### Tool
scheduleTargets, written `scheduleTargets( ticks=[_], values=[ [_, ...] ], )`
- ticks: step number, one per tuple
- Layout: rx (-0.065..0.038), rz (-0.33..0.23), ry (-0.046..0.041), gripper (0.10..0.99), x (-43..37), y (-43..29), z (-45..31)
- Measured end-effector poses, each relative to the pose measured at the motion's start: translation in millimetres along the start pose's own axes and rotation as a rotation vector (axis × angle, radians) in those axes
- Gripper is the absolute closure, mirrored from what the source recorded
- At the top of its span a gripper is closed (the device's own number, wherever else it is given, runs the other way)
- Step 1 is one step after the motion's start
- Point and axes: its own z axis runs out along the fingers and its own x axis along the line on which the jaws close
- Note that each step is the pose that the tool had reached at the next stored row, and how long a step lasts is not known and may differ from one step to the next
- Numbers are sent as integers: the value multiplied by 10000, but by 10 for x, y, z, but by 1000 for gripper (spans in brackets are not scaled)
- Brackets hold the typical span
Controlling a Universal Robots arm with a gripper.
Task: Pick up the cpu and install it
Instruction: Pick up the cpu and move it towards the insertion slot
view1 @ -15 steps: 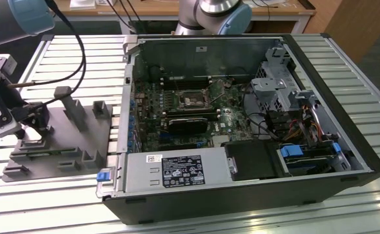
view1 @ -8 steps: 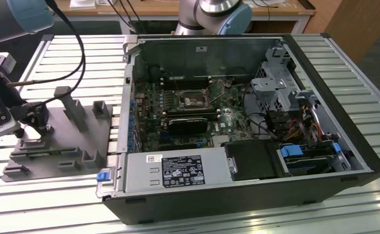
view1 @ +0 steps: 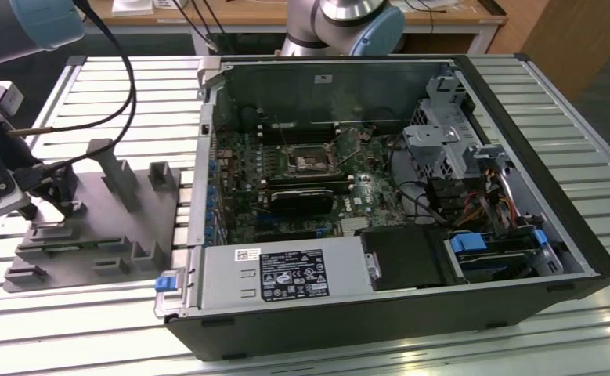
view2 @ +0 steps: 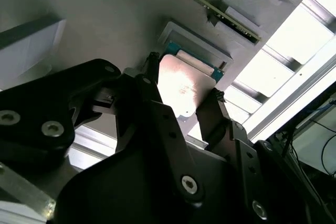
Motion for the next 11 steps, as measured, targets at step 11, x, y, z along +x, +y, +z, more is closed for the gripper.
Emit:
scheduleTargets(
  ticks=[11],
  values=[
    [0, 0, 3, 549, 0, 1, -28]
  ],
)
